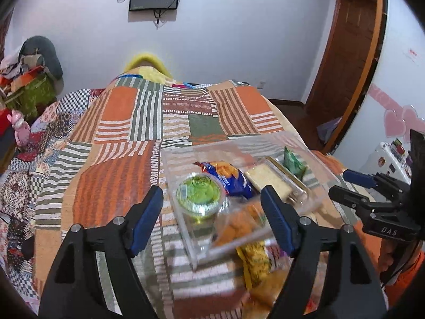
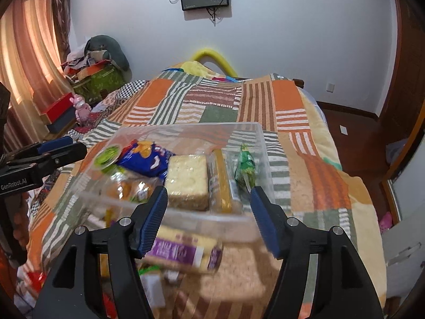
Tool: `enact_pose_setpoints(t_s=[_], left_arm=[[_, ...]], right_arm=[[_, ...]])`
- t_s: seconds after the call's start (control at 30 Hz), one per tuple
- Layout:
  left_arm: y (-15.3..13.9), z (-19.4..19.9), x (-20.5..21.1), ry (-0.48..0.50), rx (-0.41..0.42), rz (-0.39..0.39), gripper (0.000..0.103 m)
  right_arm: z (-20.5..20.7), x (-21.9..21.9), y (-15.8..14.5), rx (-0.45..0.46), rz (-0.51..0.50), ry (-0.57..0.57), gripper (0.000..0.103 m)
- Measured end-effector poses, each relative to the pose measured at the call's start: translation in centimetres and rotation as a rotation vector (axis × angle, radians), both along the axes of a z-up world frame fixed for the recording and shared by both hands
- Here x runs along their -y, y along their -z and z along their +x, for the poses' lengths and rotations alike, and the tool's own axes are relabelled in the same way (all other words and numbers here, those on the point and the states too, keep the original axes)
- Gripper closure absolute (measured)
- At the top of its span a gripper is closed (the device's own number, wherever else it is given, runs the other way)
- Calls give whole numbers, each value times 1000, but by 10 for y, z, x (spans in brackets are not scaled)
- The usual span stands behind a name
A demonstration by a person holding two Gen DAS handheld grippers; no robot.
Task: Organize snacks
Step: 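Place the jelly cup in the box with left tool while right tool places the pea bag, then grasp the red puffed-snack bag with left tool while right tool grasps the clear cookie bag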
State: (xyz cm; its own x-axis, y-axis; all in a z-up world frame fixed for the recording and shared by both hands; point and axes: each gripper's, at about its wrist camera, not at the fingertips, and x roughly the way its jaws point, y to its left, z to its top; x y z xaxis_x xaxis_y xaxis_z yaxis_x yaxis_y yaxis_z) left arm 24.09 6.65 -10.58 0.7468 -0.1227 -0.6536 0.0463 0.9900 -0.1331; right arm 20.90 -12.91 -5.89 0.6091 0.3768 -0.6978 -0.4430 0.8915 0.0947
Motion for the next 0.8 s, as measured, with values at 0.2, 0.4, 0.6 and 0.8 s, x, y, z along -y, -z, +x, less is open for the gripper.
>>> enact_pose_setpoints(t_s=[0.2, 0.4, 0.6, 0.8], left_arm=[[-7, -40, 12, 24, -1, 28, 24], [-2, -82, 27, 38, -26, 19, 22], [12, -113, 47, 70, -66, 27, 21], [32, -121, 61, 99, -115, 6, 21]], right_arm=[[-32, 6, -6, 20, -12, -13, 39], [-62, 13, -3, -2, 13, -17, 37], [-84, 19, 3, -24, 50, -17, 37], [-97, 24, 13, -51, 59, -7, 37]])
